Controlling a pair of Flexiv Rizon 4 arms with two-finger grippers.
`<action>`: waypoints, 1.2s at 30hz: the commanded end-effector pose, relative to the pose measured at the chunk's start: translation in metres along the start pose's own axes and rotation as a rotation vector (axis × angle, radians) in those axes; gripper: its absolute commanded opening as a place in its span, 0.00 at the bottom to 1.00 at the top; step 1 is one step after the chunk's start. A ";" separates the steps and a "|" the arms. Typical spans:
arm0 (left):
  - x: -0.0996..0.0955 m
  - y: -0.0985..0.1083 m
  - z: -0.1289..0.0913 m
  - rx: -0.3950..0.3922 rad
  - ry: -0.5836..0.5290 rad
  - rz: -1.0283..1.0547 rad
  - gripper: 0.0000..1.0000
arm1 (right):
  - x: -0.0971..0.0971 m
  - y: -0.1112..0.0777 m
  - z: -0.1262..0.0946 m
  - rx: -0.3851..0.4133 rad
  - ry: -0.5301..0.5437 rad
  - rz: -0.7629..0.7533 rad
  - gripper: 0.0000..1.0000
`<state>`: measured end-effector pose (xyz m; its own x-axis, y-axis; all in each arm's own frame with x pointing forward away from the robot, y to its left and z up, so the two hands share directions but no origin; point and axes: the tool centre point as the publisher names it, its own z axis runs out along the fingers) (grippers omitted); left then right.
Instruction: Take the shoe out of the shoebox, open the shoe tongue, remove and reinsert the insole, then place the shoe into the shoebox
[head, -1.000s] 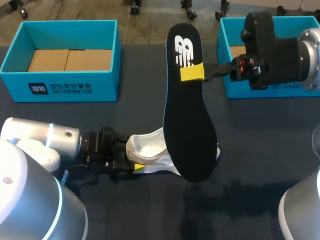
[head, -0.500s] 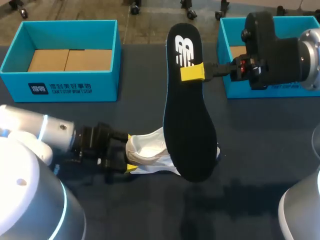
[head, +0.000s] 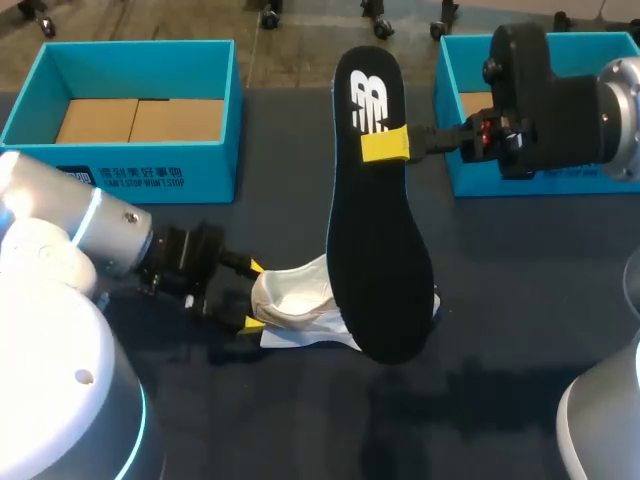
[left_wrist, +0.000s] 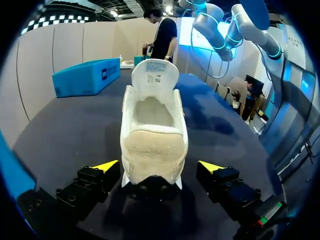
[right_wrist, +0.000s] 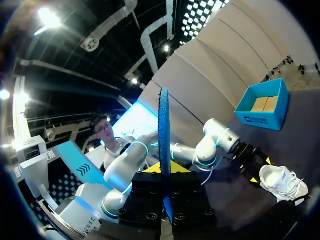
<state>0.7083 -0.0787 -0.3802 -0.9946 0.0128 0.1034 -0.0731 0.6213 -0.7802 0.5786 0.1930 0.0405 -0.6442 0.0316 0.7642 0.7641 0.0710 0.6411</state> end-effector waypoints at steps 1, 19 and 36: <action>-0.002 -0.006 -0.007 -0.041 0.010 -0.003 1.00 | 0.008 -0.006 0.005 -0.093 -0.010 0.001 0.00; -0.003 -0.034 -0.027 -0.372 -0.080 -0.016 1.00 | 0.008 -0.006 0.005 -0.093 -0.010 0.001 0.00; -0.002 -0.074 -0.036 -0.600 -0.034 -0.008 1.00 | 0.008 -0.006 0.005 -0.093 -0.010 0.001 0.00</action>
<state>0.7161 -0.0911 -0.3062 -0.9973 -0.0122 0.0723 -0.0419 0.9041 -0.4253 0.5785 0.1933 0.0403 -0.6437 0.0327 0.7646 0.7647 0.0665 0.6410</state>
